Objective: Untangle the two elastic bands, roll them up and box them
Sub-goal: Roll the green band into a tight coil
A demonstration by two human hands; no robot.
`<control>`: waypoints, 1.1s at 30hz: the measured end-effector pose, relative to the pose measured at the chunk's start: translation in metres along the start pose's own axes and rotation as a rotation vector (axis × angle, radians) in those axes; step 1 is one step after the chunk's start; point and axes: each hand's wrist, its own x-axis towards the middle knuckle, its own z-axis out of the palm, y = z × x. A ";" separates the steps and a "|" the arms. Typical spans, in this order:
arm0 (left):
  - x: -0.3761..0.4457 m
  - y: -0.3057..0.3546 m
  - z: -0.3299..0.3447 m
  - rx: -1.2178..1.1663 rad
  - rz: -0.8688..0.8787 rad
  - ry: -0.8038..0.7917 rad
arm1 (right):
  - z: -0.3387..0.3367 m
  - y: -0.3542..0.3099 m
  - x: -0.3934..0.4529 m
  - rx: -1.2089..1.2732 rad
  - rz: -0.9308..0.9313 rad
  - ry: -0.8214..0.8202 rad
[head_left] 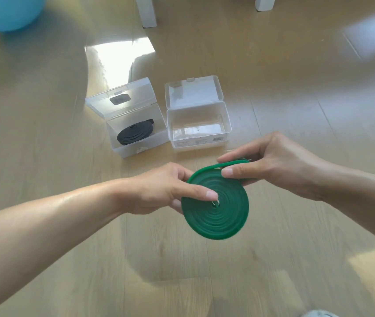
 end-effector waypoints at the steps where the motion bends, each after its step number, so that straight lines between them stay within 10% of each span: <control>1: 0.001 -0.001 0.000 -0.022 -0.025 -0.048 | 0.002 0.001 0.002 0.000 0.010 -0.015; 7: 0.005 -0.002 0.007 -0.066 -0.106 -0.236 | 0.005 0.003 0.006 -0.016 0.073 -0.207; 22: 0.002 -0.007 -0.002 0.371 0.061 0.033 | -0.021 -0.024 0.028 -0.186 0.088 -0.284; 30: 0.002 -0.031 0.005 -0.141 0.059 0.094 | 0.008 0.019 0.026 -0.082 0.061 -0.183; 33: 0.003 -0.040 0.017 -0.252 -0.012 0.149 | 0.010 0.022 0.019 -0.580 -0.160 -0.090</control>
